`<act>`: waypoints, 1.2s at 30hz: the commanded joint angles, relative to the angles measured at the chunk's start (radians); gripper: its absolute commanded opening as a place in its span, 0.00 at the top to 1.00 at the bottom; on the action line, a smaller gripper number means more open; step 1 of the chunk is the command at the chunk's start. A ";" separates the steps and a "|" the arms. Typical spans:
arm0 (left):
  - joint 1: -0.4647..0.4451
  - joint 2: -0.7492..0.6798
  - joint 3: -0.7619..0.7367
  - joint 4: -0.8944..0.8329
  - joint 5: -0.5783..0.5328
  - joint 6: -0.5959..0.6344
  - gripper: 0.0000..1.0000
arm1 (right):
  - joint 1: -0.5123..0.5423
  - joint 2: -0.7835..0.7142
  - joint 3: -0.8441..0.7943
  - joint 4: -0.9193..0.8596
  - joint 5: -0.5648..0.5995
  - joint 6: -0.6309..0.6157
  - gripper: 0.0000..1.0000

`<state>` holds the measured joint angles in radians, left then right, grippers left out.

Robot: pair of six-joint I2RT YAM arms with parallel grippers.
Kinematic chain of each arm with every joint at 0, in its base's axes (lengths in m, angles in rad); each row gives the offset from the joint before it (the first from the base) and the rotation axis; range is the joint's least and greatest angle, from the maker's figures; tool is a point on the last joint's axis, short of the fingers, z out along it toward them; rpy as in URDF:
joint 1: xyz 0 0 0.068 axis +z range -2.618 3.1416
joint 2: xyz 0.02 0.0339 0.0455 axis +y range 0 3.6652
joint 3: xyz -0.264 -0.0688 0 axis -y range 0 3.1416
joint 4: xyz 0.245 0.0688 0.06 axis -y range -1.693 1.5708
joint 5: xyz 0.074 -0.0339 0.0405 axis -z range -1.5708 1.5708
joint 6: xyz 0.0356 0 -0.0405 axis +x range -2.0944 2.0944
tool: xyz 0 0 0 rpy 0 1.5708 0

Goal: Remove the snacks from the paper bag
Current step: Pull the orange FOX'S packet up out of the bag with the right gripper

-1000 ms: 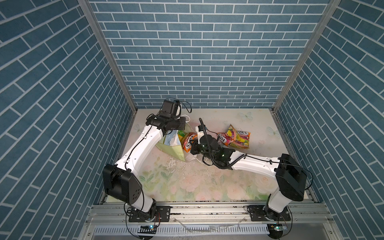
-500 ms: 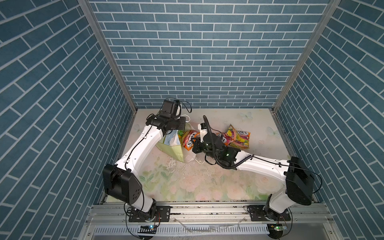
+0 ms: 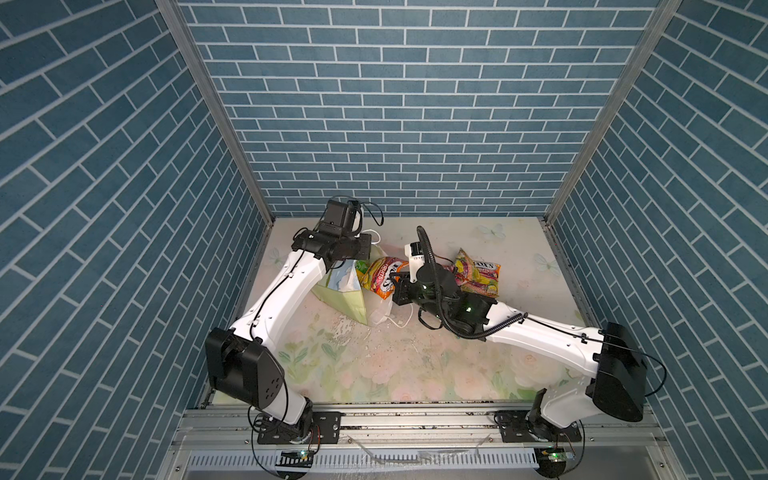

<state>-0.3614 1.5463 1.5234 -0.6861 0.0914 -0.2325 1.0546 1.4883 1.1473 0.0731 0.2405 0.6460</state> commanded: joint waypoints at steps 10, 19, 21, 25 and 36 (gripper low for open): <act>-0.005 -0.005 0.013 -0.002 -0.001 -0.001 1.00 | -0.041 -0.132 0.037 -0.044 0.022 -0.023 1.00; -0.004 -0.003 0.015 -0.002 -0.005 0.000 1.00 | -0.060 -0.223 0.028 -0.100 0.063 -0.042 1.00; -0.004 -0.003 0.015 -0.004 -0.005 0.000 1.00 | -0.070 -0.238 0.026 -0.109 0.060 -0.040 1.00; -0.004 -0.003 0.015 -0.003 -0.006 0.000 1.00 | -0.081 -0.265 0.020 -0.120 0.068 -0.042 1.00; -0.004 -0.002 0.015 -0.003 -0.009 0.000 1.00 | -0.121 -0.316 0.007 -0.155 0.099 -0.072 1.00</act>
<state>-0.3634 1.5463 1.5234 -0.6842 0.0902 -0.2325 0.9482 1.2175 1.1473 -0.0986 0.3077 0.6174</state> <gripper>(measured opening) 0.049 0.047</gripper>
